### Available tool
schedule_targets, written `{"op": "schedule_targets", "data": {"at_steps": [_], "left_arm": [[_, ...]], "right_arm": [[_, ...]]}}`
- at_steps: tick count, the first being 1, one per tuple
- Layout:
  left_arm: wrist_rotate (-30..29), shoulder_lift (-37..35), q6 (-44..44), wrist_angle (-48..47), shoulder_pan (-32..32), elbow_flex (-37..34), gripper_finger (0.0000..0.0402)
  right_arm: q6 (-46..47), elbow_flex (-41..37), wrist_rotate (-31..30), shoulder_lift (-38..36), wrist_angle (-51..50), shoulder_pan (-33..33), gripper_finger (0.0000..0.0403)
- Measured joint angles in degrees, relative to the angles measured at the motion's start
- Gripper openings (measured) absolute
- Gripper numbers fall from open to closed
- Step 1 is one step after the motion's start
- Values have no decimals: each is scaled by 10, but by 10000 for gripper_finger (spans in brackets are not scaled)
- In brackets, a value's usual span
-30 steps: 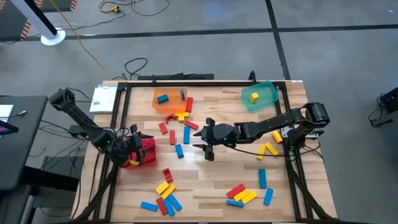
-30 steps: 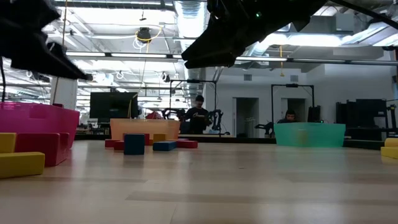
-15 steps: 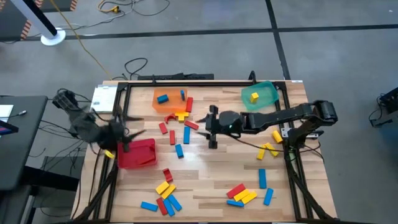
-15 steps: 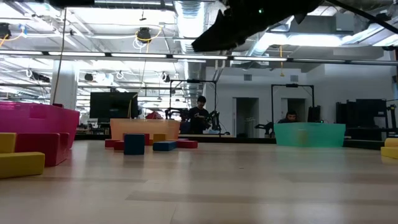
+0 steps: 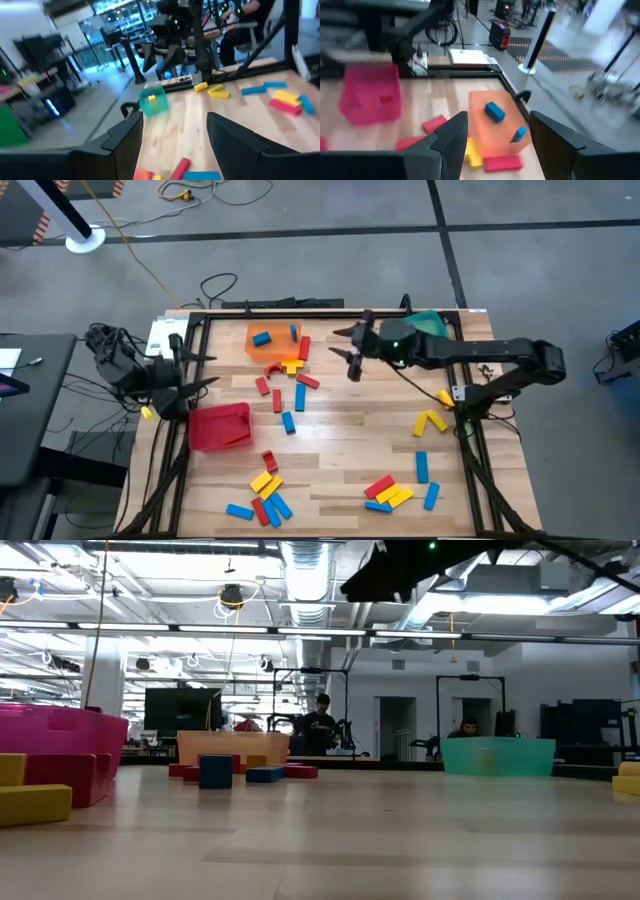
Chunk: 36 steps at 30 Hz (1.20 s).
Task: Sort blocks
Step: Put the yellow block into the blue bin
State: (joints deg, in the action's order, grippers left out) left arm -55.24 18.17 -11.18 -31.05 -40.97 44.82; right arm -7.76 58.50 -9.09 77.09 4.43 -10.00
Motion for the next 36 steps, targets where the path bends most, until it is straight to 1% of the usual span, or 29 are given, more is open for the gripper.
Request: {"op": "schedule_targets", "data": {"at_steps": [3,5,8,12,14,18,25,27,29,31,32,34,36], "left_arm": [[-5,-5,53,-25,0,1,213],[-20,-3,93,-47,0,1,213],[-23,-3,187,-81,0,1,213],[-8,-2,332,-137,0,-3,213],[13,-2,367,-143,0,-13,213],[36,-1,383,-142,0,-40,213],[35,-2,396,-142,0,-103,213],[18,-2,412,-142,0,-119,213],[-29,-2,456,-139,6,-130,213],[-86,-2,508,-113,19,-133,213],[-104,-2,515,-95,27,-133,213],[-93,0,476,-53,47,-133,213],[-45,9,413,-1,75,-133,213]], "right_arm": [[81,0,2,-13,-21,3,226],[120,0,2,-17,-38,10,226],[168,0,2,-20,-54,22,226],[194,0,3,-20,-67,38,226],[194,0,3,-20,-67,42,226],[194,0,3,-22,-68,42,226],[199,0,3,-25,-97,52,226],[187,0,3,-30,-133,55,226],[162,1,3,-37,-165,54,226],[134,0,3,-40,-188,48,226],[126,0,3,-42,-192,44,226],[124,0,3,-45,-206,33,226],[132,1,4,-46,-201,21,226]]}}
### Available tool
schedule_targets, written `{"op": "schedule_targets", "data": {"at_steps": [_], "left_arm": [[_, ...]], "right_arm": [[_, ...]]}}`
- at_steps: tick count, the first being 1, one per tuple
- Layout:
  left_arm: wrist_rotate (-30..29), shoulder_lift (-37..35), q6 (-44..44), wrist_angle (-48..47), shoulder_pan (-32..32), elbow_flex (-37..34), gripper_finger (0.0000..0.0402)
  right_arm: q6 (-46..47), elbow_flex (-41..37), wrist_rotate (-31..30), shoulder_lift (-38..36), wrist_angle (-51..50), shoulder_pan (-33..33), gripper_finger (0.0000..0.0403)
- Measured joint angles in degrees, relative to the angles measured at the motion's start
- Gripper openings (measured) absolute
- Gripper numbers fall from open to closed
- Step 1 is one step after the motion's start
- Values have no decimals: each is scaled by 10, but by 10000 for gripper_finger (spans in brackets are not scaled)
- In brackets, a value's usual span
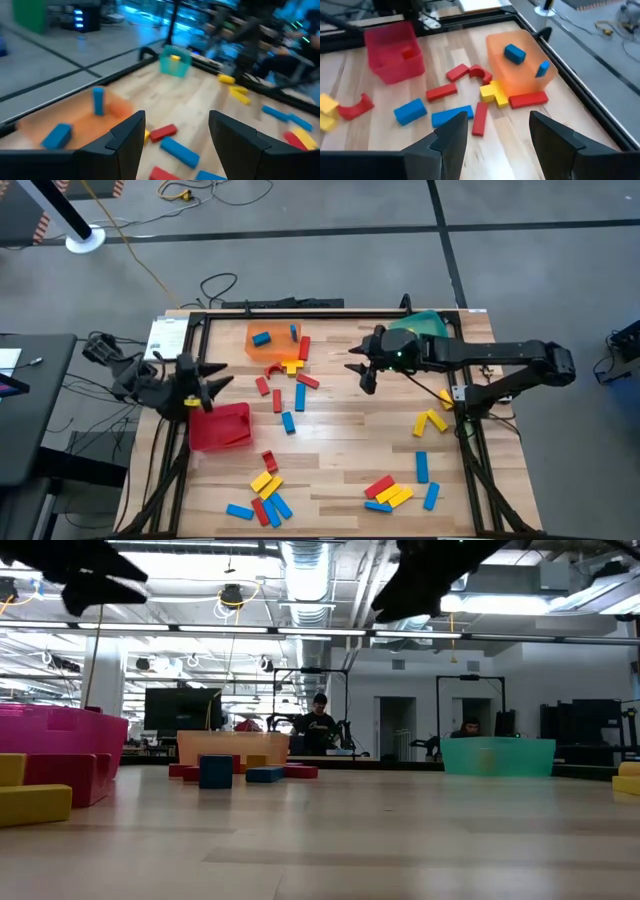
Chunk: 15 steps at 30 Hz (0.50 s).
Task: Sort blocks
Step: Put the yellow block into the blue bin
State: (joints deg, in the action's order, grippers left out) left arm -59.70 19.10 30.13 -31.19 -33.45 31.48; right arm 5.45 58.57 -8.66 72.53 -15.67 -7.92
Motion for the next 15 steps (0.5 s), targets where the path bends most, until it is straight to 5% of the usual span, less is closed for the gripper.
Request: {"op": "schedule_targets", "data": {"at_steps": [8,15], "left_arm": [[171,7,-107,51,150,0,213],[299,63,-144,158,281,-30,213]], "right_arm": [[74,0,8,1,53,-47,226],[42,0,23,-7,48,-82,226]]}}
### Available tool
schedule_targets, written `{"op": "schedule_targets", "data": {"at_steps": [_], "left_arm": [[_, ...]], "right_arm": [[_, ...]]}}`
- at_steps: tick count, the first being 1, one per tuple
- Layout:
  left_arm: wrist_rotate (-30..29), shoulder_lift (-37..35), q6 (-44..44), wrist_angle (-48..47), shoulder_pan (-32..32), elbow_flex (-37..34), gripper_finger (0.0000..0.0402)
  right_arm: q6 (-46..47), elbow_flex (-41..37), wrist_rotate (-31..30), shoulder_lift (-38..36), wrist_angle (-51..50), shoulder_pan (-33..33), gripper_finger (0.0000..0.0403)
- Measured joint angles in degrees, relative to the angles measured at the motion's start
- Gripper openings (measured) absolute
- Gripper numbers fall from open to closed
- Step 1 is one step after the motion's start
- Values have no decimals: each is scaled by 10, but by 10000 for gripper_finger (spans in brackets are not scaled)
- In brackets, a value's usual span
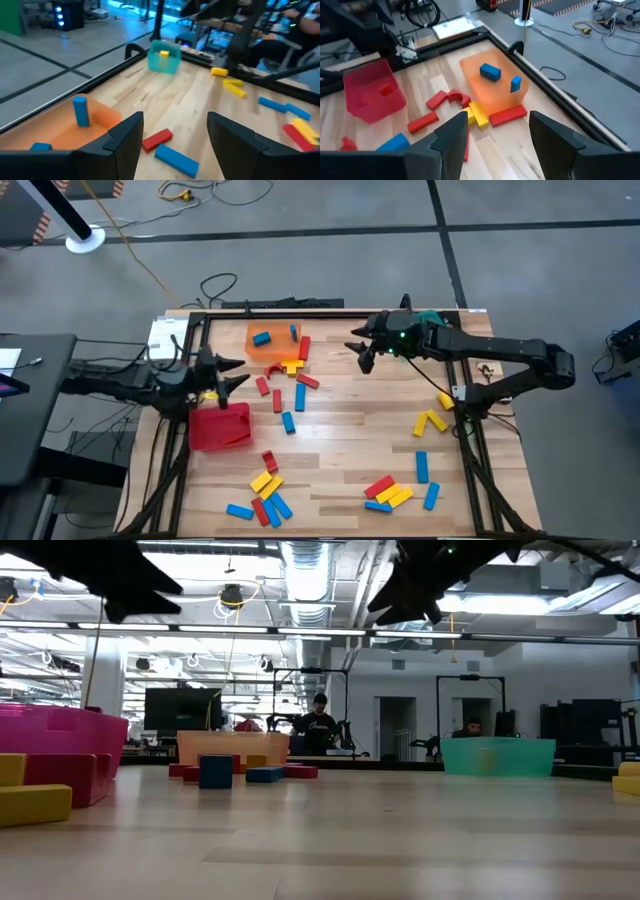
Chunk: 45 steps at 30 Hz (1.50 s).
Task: Sort blocks
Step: Put the yellow block into the blue bin
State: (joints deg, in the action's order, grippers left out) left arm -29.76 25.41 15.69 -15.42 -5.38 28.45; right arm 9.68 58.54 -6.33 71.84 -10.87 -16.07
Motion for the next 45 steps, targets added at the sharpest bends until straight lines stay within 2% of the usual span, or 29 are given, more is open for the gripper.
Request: {"op": "schedule_targets", "data": {"at_steps": [8,15,21,26,34,41,45], "left_arm": [[132,73,-13,96,171,-15,213],[272,135,-13,165,330,-15,213],[401,191,-6,220,425,-15,213],[460,251,-4,255,445,-14,213],[503,347,-10,264,431,39,213],[504,390,-21,232,392,106,213],[474,401,-30,184,366,149,213]], "right_arm": [[-23,0,15,-15,-12,-45,226],[-26,0,25,-13,-30,-95,226],[-18,0,38,-13,-36,-124,226],[-17,0,54,-13,-38,-136,226],[-32,0,81,-13,-56,-129,226],[-68,0,91,-13,-67,-122,226],[-76,0,103,-13,-88,-115,226]]}}
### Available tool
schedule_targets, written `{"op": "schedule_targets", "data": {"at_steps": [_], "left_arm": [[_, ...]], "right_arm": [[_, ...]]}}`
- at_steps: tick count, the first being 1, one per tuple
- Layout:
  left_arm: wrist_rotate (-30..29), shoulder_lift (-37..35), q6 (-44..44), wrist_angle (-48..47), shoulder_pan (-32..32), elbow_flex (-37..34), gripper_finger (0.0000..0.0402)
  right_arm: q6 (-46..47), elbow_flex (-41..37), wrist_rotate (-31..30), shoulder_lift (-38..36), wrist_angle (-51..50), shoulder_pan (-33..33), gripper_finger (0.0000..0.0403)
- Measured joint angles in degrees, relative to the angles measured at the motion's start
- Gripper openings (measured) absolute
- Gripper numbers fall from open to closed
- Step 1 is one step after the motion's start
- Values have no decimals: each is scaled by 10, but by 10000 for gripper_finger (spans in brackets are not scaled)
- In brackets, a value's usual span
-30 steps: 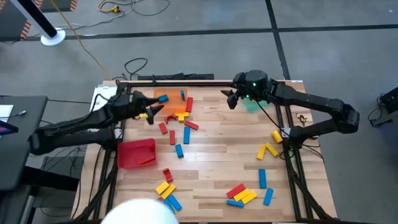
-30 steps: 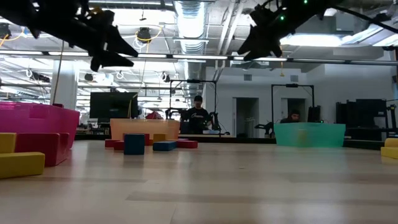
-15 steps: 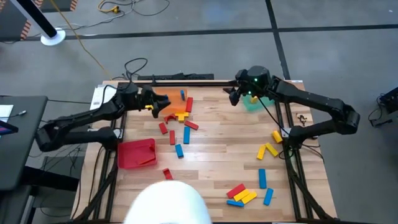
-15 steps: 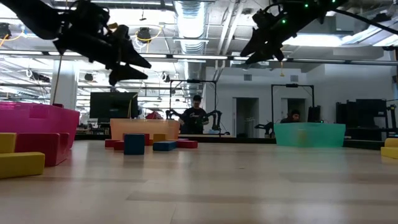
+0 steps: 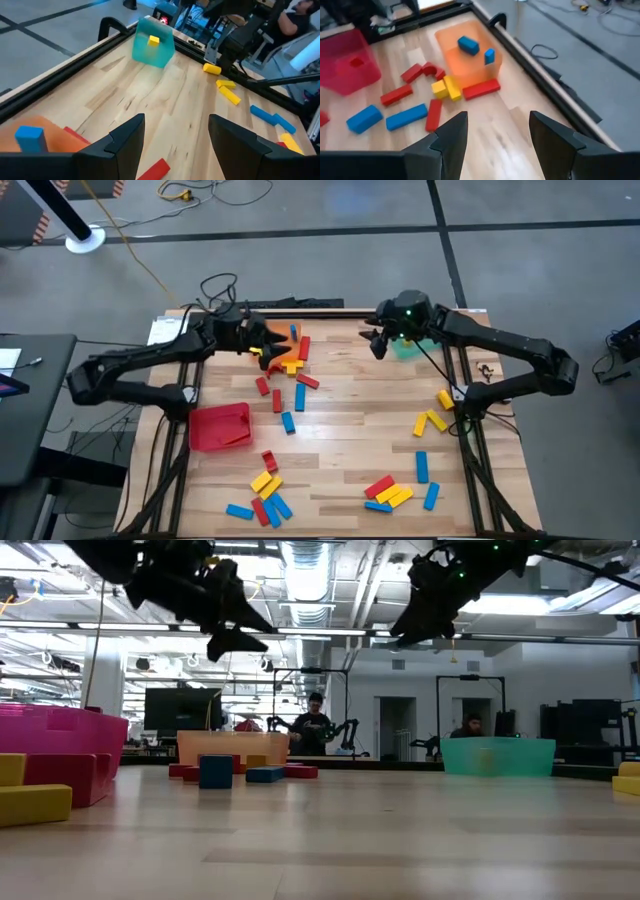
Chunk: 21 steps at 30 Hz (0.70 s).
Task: Sort blocks
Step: Put the yellow block into the blue bin
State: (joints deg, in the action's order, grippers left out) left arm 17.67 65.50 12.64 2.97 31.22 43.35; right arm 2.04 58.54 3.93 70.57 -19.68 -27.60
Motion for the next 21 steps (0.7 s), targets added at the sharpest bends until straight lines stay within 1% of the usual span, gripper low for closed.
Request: {"op": "schedule_targets", "data": {"at_steps": [3,9,12,16,21], "left_arm": [[2,2,-21,-53,-11,44,213],[40,1,-188,-206,-22,118,213],[63,1,-204,-257,-21,136,213],[98,-5,-200,-268,-24,140,213],[103,-10,-202,-253,-31,139,213]], "right_arm": [[2,0,10,0,-22,7,226],[66,0,17,0,-108,38,226],[86,0,22,0,-127,70,226],[68,0,44,-1,-126,106,226],[-4,0,54,-4,-144,121,226]]}}
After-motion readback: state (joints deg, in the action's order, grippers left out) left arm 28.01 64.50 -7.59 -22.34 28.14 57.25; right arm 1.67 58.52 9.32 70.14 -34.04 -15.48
